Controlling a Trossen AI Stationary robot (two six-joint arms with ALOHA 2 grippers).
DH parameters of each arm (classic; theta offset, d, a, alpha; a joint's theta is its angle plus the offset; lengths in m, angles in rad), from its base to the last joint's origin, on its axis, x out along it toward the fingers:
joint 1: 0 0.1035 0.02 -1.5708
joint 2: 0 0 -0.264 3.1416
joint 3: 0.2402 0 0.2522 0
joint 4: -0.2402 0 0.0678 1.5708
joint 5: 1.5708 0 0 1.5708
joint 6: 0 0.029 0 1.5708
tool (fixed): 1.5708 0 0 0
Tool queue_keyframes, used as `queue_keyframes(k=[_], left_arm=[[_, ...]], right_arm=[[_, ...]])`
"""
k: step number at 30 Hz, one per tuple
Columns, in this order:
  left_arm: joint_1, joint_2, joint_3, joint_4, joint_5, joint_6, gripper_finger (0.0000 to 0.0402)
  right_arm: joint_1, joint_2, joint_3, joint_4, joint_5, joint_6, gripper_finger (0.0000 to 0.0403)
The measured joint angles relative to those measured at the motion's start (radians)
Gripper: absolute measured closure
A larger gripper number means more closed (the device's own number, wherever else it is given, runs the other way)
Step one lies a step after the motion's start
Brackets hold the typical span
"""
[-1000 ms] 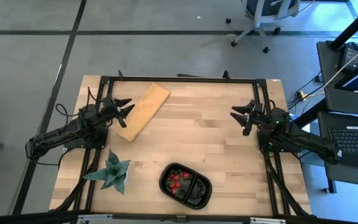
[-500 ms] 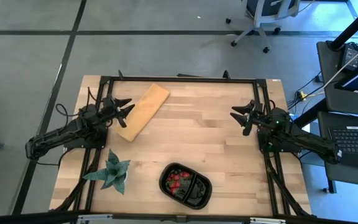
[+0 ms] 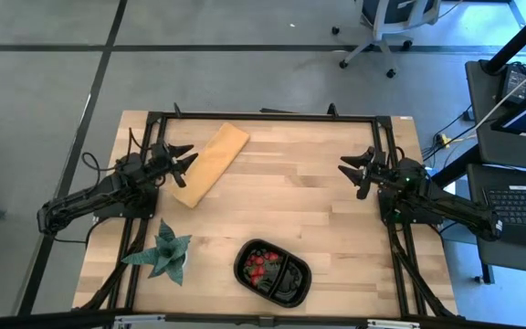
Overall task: Pick and placing Produce into tupperware
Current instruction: Return to Home Position
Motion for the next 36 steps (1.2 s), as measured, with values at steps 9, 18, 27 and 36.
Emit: queue_keyframes(k=[9,18,27,36], left_arm=[[0.0,0.0,0.0,0.0,0.0,0.0,0.0235],[0.0,0.0,0.0,0.0,0.0,0.0,0.0235],[0.0,0.0,0.0,0.0,0.0,0.0,0.0235],[0.0,0.0,0.0,0.0,0.0,0.0,0.0235]], right_arm=[[0.03,-0.005,0.0,0.0,0.002,0.0,0.0214],[0.066,-0.002,0.0,0.0,0.0,0.002,0.0214],[0.066,-0.002,0.0,0.0,0.0,0.002,0.0215],[0.066,-0.002,0.0,0.0,0.0,0.001,0.0215]])
